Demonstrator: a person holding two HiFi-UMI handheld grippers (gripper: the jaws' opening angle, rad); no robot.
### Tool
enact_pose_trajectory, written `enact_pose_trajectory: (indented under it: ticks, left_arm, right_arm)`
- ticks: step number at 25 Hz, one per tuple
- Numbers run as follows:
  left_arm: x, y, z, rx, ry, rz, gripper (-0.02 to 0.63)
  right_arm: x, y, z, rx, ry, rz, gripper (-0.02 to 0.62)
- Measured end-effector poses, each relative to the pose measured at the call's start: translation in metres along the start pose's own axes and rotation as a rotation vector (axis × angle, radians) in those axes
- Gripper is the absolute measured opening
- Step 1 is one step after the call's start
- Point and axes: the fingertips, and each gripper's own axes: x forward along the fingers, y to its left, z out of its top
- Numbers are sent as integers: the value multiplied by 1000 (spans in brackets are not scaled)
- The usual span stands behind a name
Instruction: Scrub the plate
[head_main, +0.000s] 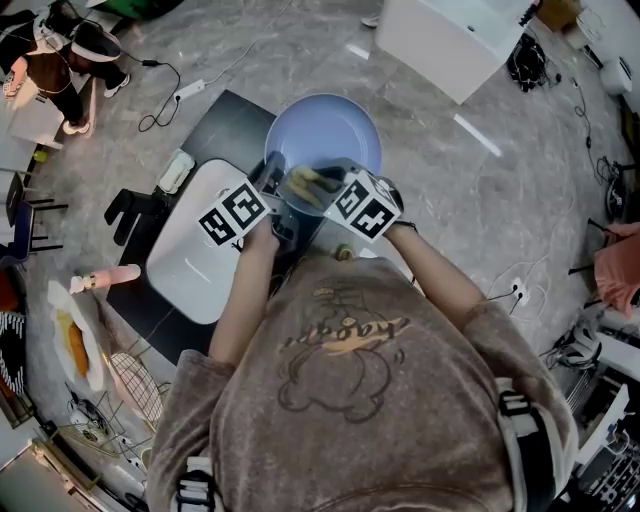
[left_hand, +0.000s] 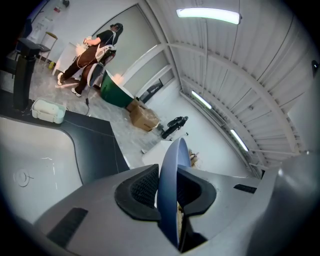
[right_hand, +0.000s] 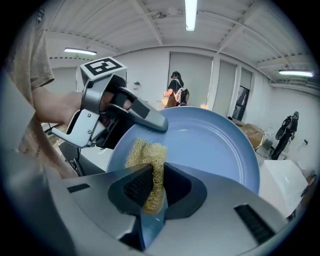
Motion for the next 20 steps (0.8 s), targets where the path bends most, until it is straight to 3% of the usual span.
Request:
enact_pose_trajectory:
  ticks: [6,20]
  left_arm:
    - [3,-6,-6,-10,21,-26,64]
    - [4,-11,-8,-6,38,-53,64]
  right_arm:
    - [-7,-30,11,8,-19,-69,49]
    - [-10,-57,13,11,-15,-138,49]
